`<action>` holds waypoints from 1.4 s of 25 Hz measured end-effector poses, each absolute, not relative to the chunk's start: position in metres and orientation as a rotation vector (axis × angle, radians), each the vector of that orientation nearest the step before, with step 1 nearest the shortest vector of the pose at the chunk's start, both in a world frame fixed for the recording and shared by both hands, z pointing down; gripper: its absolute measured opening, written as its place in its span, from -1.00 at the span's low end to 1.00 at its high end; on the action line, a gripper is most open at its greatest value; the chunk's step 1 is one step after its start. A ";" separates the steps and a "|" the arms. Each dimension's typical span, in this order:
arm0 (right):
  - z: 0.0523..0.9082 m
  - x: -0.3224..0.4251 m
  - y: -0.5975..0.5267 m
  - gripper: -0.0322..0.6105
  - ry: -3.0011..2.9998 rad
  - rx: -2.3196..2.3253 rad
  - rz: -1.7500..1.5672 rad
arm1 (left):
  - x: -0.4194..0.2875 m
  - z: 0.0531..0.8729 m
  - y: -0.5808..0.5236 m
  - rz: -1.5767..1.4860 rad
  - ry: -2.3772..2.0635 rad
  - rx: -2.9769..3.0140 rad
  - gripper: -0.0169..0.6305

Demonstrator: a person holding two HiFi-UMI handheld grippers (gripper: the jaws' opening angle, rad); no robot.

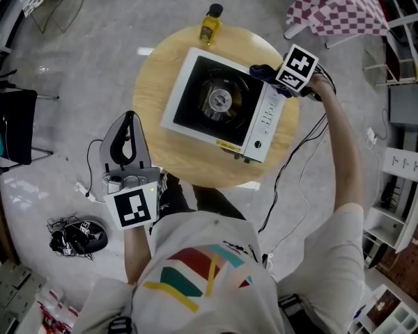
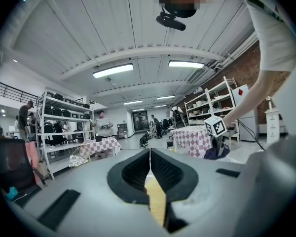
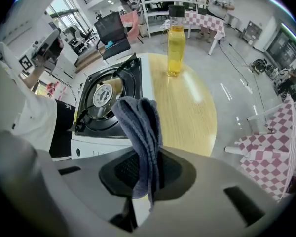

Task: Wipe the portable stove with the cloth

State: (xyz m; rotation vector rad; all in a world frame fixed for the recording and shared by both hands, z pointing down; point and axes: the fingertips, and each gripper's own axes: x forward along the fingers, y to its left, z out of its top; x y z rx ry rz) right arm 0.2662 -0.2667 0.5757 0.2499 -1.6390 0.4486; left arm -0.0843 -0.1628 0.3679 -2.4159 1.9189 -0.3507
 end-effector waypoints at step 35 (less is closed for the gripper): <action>0.529 0.012 -0.362 -0.79 -1.576 0.166 0.161 | -0.228 0.295 -0.226 0.001 1.966 -2.220 -0.93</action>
